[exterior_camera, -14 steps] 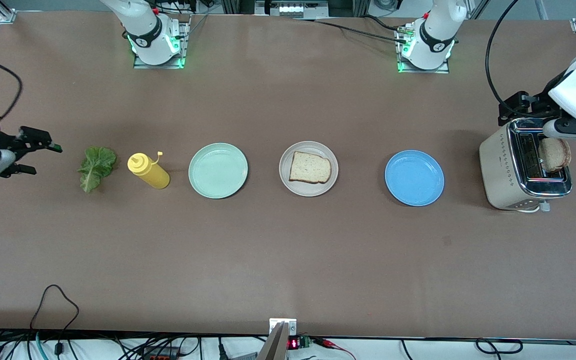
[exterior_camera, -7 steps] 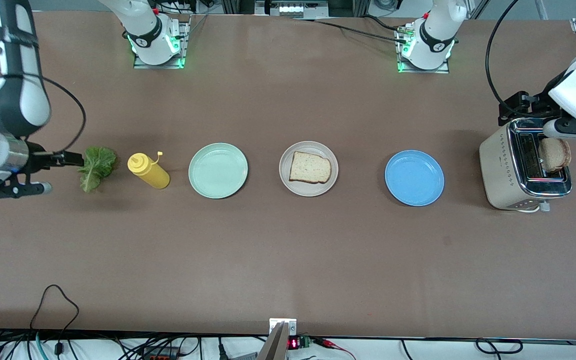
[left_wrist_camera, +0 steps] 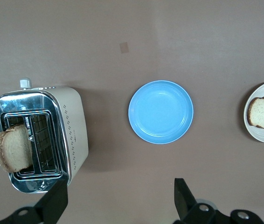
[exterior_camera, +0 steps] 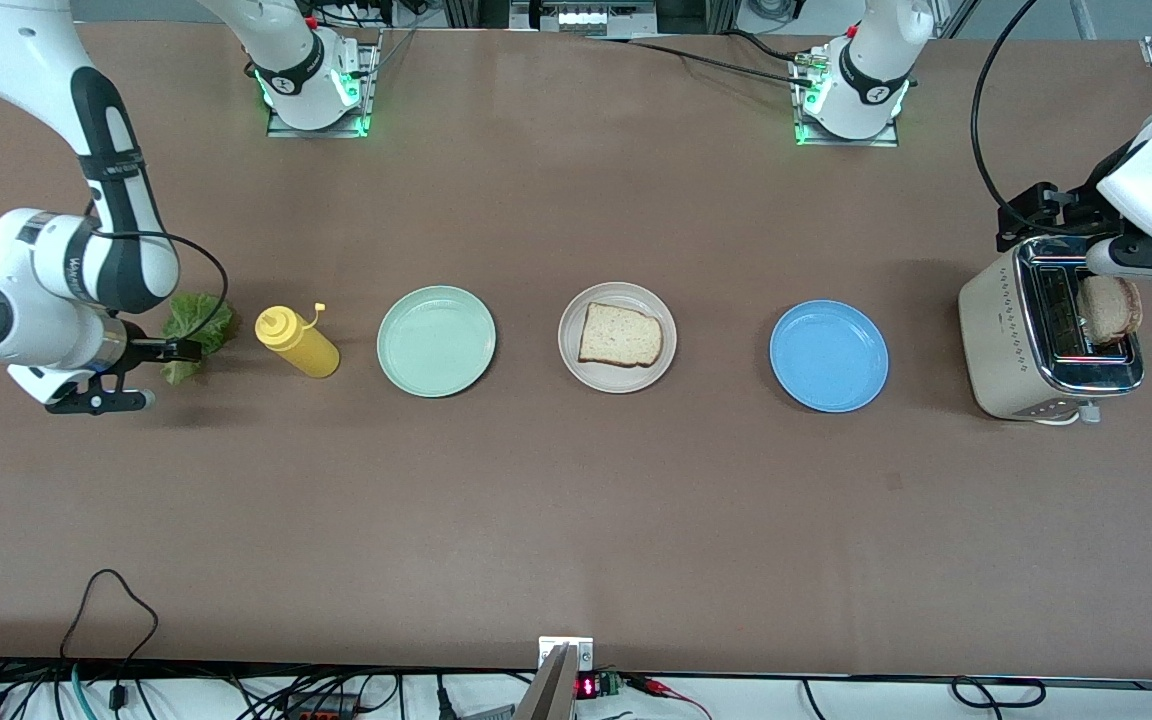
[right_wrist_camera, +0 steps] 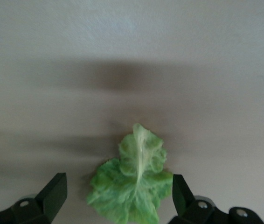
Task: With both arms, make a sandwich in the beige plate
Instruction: 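Grasp the green lettuce leaf with the right gripper and lift it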
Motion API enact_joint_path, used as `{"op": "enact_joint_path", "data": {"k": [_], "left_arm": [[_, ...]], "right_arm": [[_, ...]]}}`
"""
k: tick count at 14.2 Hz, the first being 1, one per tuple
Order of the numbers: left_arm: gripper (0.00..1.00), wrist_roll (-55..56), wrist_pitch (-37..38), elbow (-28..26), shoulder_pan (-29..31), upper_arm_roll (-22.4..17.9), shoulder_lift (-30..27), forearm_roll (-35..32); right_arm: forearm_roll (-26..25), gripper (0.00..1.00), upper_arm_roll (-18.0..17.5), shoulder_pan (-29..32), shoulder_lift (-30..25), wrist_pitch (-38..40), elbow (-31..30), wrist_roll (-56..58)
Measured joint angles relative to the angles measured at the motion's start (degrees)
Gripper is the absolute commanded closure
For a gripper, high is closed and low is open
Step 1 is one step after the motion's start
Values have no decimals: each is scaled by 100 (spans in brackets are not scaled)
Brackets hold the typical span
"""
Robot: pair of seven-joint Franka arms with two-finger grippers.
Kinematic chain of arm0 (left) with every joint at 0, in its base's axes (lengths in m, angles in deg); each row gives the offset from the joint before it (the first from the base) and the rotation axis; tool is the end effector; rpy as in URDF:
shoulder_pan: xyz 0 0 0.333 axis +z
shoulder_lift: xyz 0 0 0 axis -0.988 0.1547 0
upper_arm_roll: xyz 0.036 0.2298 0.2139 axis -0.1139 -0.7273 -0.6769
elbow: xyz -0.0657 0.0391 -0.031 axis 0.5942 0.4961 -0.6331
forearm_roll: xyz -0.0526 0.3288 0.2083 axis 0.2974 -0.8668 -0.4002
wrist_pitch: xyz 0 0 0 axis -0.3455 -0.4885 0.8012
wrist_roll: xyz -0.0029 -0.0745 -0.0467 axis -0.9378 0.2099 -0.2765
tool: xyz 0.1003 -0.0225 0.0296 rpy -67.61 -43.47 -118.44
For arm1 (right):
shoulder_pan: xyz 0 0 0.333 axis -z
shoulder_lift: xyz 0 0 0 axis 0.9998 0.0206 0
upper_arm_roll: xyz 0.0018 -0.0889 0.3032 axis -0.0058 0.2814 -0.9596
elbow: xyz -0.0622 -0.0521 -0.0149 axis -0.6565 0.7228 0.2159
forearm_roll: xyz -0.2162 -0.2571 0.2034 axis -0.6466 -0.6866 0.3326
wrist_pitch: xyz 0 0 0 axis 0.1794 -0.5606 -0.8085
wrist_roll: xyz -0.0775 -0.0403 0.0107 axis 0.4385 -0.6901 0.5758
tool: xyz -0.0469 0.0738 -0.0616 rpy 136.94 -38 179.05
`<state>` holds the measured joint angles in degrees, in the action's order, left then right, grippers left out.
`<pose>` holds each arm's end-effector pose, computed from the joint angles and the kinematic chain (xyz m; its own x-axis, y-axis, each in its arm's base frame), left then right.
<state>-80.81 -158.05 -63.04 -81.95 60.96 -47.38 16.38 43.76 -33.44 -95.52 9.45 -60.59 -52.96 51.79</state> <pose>0.5495 -0.0222 0.5985 0.9946 -0.0704 -0.0763 -0.0716 -0.9973 -0.0135 0.5906 -0.0998 0.2405 0.9809 0.0569 -0.1862 0.0790 -0.9904 0.1136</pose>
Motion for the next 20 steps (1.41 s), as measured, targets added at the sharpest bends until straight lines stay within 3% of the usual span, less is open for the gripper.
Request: {"op": "enact_joint_path", "data": {"k": [5,17,20], "left_arm": [[0,0,1,0,0,0,0,0],[0,0,1,0,0,0,0,0],[0,0,1,0,0,0,0,0]], "right_arm": [[-195,0,8,85,231,-626,-227,4],[-301,96,10,219,459,-1084,-238,391],[-306,100,10,213,422,-1101,-187,917]]}}
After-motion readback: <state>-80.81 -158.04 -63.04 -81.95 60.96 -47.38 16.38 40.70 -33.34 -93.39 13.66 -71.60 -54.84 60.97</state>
